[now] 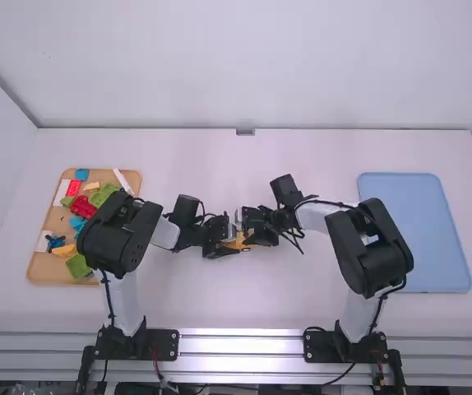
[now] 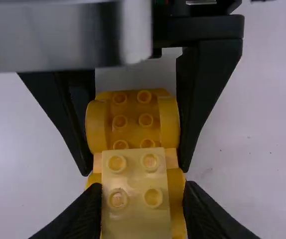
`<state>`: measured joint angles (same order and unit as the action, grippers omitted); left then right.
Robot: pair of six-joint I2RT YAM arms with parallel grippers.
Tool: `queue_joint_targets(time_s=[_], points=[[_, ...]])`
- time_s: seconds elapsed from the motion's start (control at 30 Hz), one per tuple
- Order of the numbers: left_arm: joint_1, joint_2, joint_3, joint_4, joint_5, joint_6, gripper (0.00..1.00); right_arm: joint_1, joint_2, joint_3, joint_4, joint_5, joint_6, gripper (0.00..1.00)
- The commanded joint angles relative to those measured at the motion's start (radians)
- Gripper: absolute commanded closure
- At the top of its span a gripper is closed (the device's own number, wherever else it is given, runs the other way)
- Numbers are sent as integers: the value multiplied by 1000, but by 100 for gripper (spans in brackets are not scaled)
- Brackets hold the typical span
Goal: Assemble lego blocks to make yellow taxi
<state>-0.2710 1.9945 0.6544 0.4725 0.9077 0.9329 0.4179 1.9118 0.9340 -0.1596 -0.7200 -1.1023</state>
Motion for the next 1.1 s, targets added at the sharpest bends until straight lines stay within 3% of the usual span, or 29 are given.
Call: queue_joint_targets(time_s=[0.0, 0.33, 0.47, 0.63, 0.7, 0.73, 0.8, 0.87, 1.07], points=[[-3, 11, -8, -20, -11, -1, 48, -5, -16, -3, -4, 24, -1, 58], [-4, 11, -8, -24, -11, 0, 47, -21, -21, 44, -88, -21, -7, 50], [-4, 11, -8, -24, -11, -1, 44, -35, -23, 82, -183, -41, -90, 46], [-4, 11, -7, -28, -11, -1, 43, -83, -23, 101, -257, -190, -216, 46], [-4, 11, -8, -29, -11, -1, 40, -96, -23, 101, -256, -243, -224, 52], [-4, 11, -8, -31, -11, -1, 40, -102, -23, 101, -256, -275, -223, 61], [-4, 11, -8, -31, -11, -1, 40, -105, -23, 101, -258, -322, -232, 87], [-4, 11, -8, -32, -11, -1, 40, -98, -21, 101, -258, -327, -233, 99], [-3, 11, -8, -32, -11, -1, 45, -19, -21, 97, -218, -126, -147, 100]])
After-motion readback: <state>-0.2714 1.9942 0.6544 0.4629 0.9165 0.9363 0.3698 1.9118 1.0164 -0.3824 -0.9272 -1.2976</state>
